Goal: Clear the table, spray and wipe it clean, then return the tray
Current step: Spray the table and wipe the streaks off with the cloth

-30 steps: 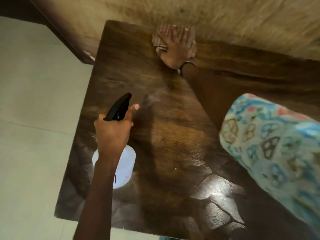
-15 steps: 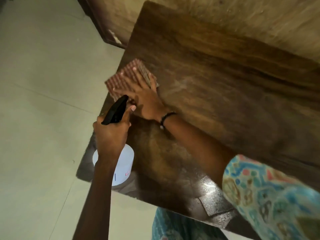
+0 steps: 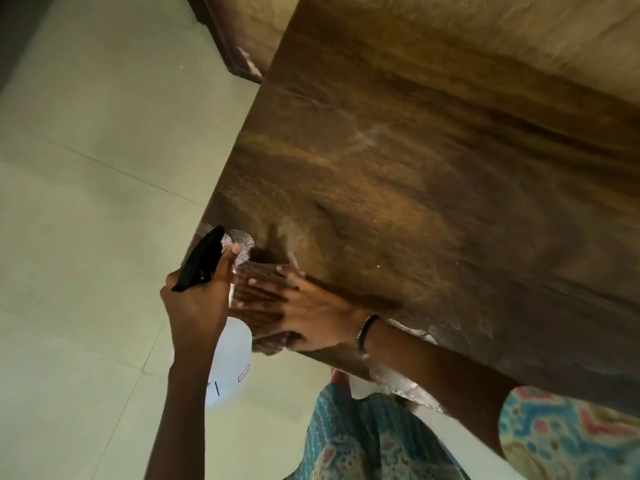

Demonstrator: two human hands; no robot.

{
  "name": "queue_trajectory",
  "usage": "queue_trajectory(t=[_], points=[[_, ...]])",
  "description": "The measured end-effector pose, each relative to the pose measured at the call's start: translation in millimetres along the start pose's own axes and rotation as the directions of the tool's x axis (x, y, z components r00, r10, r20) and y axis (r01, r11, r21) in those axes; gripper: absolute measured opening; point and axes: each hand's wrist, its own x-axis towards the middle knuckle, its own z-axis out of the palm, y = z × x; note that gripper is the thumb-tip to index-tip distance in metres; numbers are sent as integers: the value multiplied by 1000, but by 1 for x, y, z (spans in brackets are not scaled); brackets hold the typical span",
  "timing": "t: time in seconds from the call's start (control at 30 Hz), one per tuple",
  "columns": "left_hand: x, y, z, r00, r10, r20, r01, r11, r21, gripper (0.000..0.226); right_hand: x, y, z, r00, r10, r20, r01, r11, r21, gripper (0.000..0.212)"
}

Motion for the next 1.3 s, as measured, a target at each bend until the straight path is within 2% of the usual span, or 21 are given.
queue_trajectory(t=[0.1,0.2,0.23,0.3,0.37,0.43,0.47,0.5,0.53,0.57,0.67,0.73,0.8,0.87,0.93,1.0,1.1,1.17,1.3], points=[[-5,-3,9,999,-36,19,37,999,-28,50,-23,52,-16,997,73,13,-73,997,16,57],[-11,-1,17,996,-86,38,89,995,-56,45,-33,120,-48,933,360,-24,-360,933,25,57],[-13,2,20,994,-102,37,104,993,-57,47,-38,142,-58,881,472,-39,-470,881,43,58],[-18,9,24,993,-103,61,107,992,-66,70,-53,175,-71,749,659,-72,-651,752,101,58],[-20,15,26,995,-73,66,78,994,-78,83,-69,183,-71,581,806,-113,-786,592,178,57],[-24,23,27,996,-68,65,73,994,-76,80,-75,162,-62,427,891,-154,-864,452,223,56],[-24,25,29,996,-64,65,69,995,-78,78,-74,144,-55,381,909,-171,-882,412,228,56],[-24,27,31,997,-58,60,62,995,-81,78,-71,122,-48,365,913,-183,-887,401,231,56],[-24,30,32,996,-54,65,60,994,-91,79,-67,100,-40,386,903,-188,-876,423,233,56],[-22,30,33,997,-44,65,51,993,-110,80,-62,77,-33,443,877,-188,-848,478,231,56],[-21,30,37,996,-31,79,41,991,-131,77,-46,10,-8,687,707,-168,-681,707,193,52],[-23,30,40,996,-17,82,26,993,-116,73,-47,-26,4,815,567,-118,-555,823,123,50],[-28,32,42,996,-3,89,12,994,-105,69,-66,-42,10,886,460,-52,-457,887,62,52],[-29,31,44,995,-5,96,15,995,-101,68,-101,-46,10,923,386,-10,-385,922,34,55],[-28,31,44,994,-10,106,20,996,-92,62,-143,-44,12,929,370,6,-370,929,18,57],[-25,30,44,994,-14,110,26,994,-111,52,-184,-36,12,902,432,6,-432,902,-10,62],[-18,31,44,996,-5,83,17,991,-135,68,-217,-13,3,786,618,-24,-618,785,-35,63],[-10,32,44,998,25,61,-15,985,-170,75,-210,2,-5,690,721,-64,-722,692,14,61],[3,36,44,992,120,41,-110,975,-194,65,-153,26,-13,539,829,-153,-821,557,124,58]])
